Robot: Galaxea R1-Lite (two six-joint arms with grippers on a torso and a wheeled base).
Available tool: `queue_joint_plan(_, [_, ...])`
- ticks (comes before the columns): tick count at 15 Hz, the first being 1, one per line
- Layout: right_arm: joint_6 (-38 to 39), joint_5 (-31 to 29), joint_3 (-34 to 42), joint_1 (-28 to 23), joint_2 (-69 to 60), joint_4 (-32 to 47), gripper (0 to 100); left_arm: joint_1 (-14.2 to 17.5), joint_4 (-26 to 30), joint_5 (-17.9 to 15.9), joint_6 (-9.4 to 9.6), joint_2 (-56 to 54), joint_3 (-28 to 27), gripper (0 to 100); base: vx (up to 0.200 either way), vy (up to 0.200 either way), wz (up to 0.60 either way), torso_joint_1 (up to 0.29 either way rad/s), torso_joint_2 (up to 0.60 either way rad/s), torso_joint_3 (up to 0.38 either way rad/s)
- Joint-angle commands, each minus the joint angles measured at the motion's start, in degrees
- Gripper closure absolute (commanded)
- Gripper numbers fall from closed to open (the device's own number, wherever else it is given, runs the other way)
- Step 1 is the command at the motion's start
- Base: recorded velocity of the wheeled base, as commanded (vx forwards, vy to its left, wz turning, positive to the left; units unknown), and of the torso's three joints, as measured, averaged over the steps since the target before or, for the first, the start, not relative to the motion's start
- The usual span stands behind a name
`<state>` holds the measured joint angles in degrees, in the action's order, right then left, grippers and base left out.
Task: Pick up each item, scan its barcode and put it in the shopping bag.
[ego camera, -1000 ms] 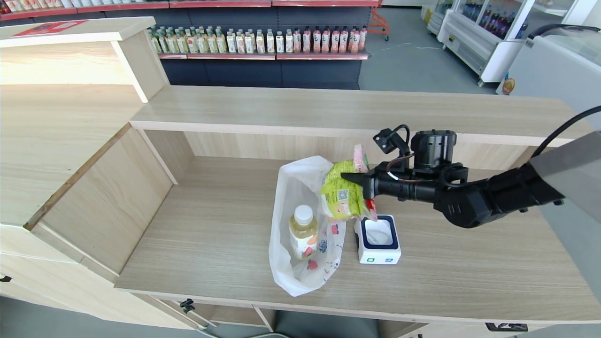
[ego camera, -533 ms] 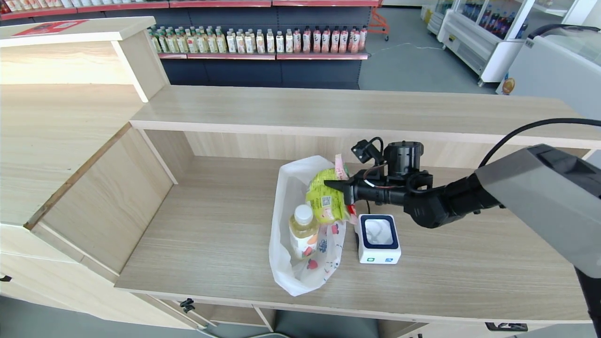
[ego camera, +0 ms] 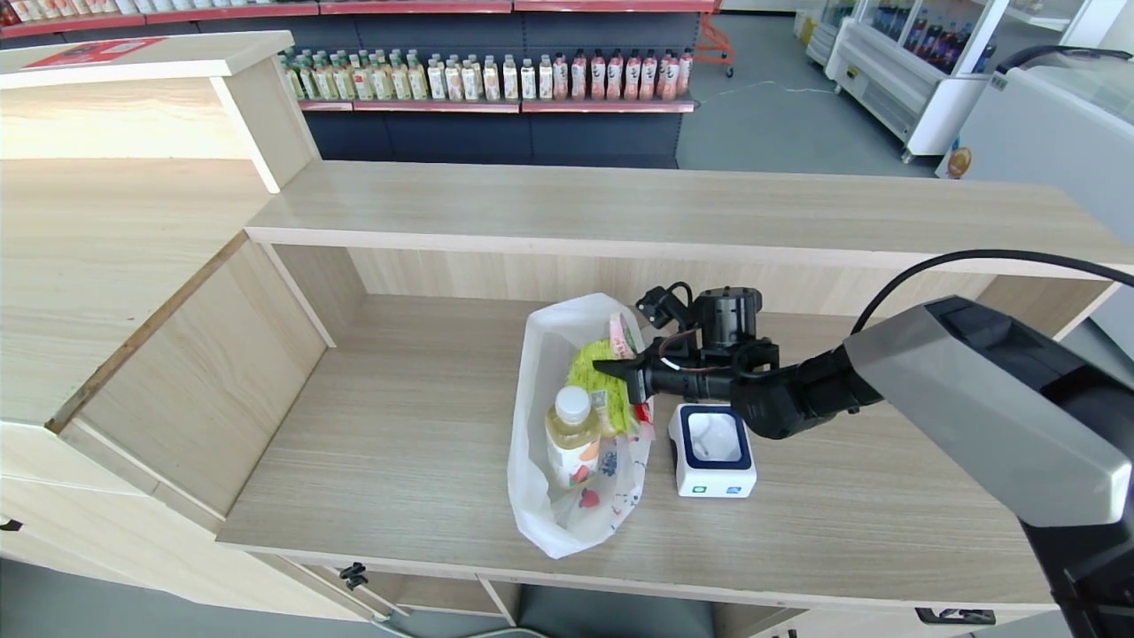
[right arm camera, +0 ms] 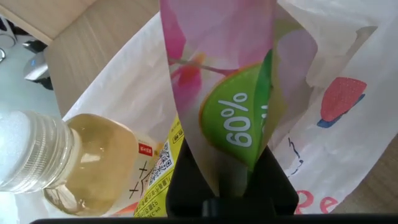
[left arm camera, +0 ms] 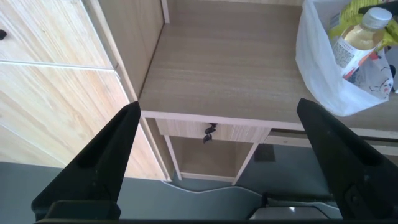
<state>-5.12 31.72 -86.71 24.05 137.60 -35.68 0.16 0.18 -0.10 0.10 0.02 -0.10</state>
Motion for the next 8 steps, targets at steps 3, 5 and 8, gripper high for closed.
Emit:
queue_joint_plan(3, [0.2, 0.0, -2.1, -0.1, 1.1, 0.9, 0, 0.0, 0.0, 0.0, -0.01, 0.0, 0.0, 0, 0.000, 0.000, 0.00, 0.000, 0.00, 0.000])
queue_joint_plan(5, [2.8, 0.0, -2.3, -0.1, 0.6, 0.9, 0, 0.0, 0.0, 0.0, -0.01, 0.0, 0.0, 0, 0.000, 0.000, 0.00, 0.000, 0.00, 0.000])
queue_joint_plan(8, [8.0, 0.1, -3.9, -0.1, -1.6, 0.4, 0, 0.0, 0.0, 0.0, -0.01, 0.0, 0.0, 0, 0.000, 0.000, 0.00, 0.000, 0.00, 0.000])
